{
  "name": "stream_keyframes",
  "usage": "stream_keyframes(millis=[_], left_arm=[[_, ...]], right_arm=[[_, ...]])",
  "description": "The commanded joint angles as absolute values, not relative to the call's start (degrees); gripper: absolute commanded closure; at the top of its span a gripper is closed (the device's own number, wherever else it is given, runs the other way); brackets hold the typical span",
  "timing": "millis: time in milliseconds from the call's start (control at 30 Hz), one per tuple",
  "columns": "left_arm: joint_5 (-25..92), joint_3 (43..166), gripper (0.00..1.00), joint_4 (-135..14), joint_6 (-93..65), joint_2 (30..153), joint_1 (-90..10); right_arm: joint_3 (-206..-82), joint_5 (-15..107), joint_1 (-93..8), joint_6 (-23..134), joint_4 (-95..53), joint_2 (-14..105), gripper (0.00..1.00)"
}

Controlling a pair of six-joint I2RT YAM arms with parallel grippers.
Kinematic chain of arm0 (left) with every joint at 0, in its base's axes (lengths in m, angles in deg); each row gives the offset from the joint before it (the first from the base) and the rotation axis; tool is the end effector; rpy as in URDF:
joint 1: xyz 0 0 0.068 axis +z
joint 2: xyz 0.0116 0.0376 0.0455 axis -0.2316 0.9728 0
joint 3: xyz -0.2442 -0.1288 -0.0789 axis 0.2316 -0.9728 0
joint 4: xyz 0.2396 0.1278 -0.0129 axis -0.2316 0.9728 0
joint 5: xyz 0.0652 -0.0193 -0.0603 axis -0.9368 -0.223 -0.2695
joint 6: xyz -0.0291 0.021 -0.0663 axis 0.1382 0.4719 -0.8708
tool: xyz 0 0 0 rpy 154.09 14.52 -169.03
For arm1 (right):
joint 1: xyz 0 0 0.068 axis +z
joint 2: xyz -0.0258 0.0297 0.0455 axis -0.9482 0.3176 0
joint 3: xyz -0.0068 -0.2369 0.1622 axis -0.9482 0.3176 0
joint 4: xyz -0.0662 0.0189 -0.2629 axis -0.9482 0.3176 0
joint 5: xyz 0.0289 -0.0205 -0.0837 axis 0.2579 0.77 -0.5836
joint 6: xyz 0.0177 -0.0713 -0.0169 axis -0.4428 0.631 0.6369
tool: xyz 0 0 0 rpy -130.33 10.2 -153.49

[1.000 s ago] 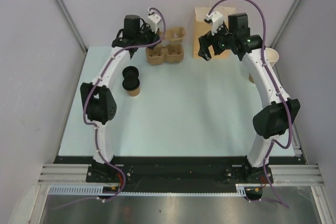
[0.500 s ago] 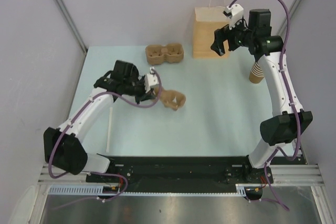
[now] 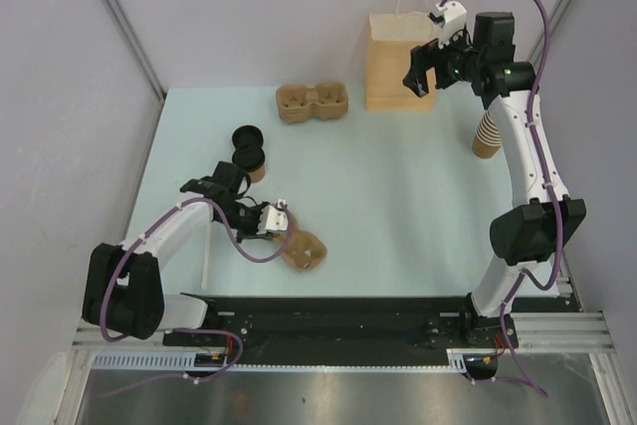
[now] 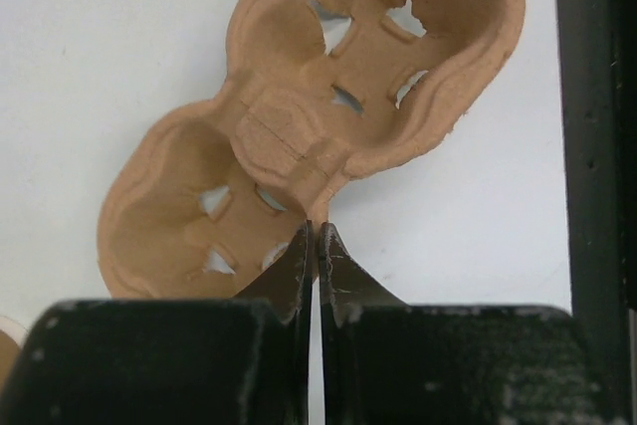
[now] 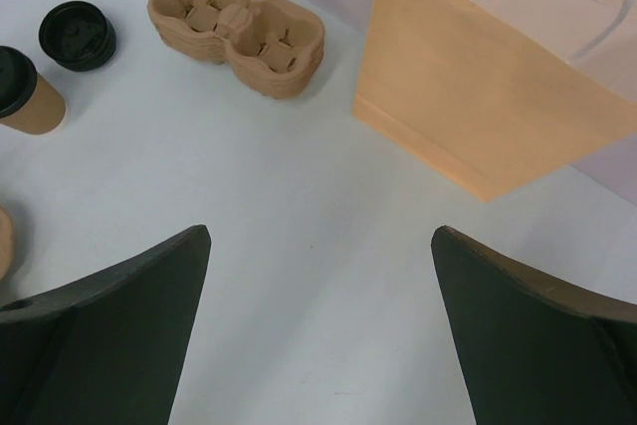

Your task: Pack the takeout coffee

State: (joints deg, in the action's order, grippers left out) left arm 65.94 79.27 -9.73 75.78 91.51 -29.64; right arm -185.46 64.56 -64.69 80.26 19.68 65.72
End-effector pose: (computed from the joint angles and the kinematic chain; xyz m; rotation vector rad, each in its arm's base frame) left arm 0.2092 -0.1040 0.1956 1.9179 1.6236 -0.6479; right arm 0.4162 0.0779 0.4580 -0.6991 1.8577 0.3370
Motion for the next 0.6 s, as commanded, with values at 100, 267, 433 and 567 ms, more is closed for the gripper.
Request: stream_keyframes(millis=[100,267,433,567], left_arm=[[66.2,81.7,0.73,-6.2,90.6,95.0,-23.4],[66.9,81.7,0.34,-3.9,90.9,91.9,-22.9],[74.3,87.5,0.08,-1.4,83.6,86.5,-22.9],[79.2,92.5,0.01,-3.0,71.7,84.5,-22.9]], right_arm=[[-192.9,63.4,-64.7,81.3,17.8,69.2,0.00],[-197.8,60.2,-63.6,84.1,17.1,73.2,0.00],[-202.1,54.7,-61.0,89.1,13.6,77.7,0.01],[-206.4,51.2,-58.7,93.9,8.9,83.2,0.07]])
